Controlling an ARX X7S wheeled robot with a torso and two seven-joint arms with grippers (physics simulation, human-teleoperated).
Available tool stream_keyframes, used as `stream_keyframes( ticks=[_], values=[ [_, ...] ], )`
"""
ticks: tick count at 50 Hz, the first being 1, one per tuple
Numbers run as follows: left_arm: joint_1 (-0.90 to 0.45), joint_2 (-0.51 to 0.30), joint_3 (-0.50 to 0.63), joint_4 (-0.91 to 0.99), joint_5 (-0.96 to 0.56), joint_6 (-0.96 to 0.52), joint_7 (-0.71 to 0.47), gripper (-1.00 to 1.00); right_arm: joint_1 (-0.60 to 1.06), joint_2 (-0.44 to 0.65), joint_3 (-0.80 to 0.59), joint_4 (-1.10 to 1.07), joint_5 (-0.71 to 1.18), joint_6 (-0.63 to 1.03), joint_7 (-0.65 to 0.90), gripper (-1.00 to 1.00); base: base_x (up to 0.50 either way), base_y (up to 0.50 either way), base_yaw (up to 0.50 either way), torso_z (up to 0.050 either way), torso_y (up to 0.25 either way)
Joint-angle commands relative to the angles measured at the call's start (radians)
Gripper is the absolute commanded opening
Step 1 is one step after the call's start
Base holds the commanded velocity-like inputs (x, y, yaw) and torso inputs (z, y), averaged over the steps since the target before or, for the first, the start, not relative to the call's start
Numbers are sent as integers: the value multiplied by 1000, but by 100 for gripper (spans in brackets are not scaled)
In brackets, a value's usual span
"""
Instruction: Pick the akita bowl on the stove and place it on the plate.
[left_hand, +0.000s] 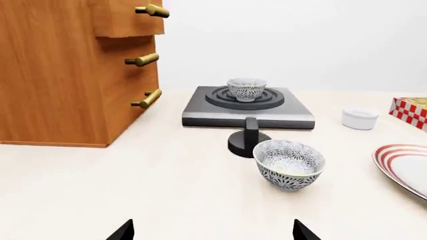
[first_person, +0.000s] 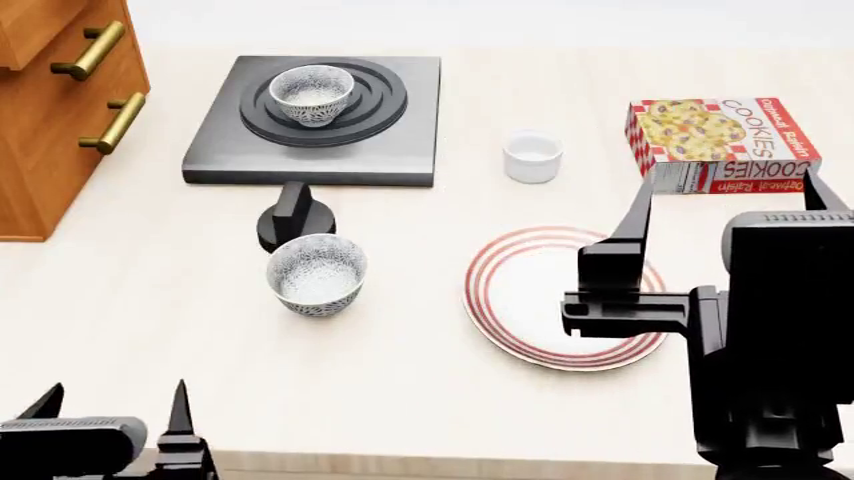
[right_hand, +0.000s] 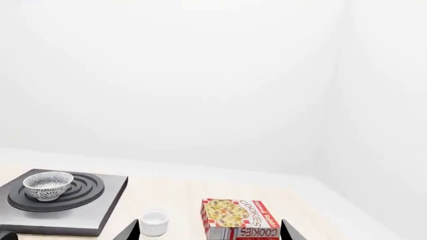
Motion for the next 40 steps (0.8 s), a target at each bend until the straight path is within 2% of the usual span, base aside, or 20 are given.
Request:
stream_keyframes(
  ticks=[1, 13, 31, 40],
  values=[
    [-132, -19, 15, 72, -22, -189, -21, 100, 1, 4, -3, 3, 3, 0, 3, 100, 0, 0, 0, 0, 0],
    [-278, -24, 72, -16, 1, -267, -4, 100, -3, 8, -4, 7, 8, -6, 4, 100, 0, 0, 0, 0, 0],
    [-358, -21, 104, -128, 24, -272, -4, 100, -6, 12, -11, 6, 15, -10, 6, 100, 0, 0, 0, 0, 0],
    [-351, -27, 108, -142, 27, -251, -6, 100, -6, 14, -13, 1, 23, -16, 1, 100, 0, 0, 0, 0, 0]
  ],
)
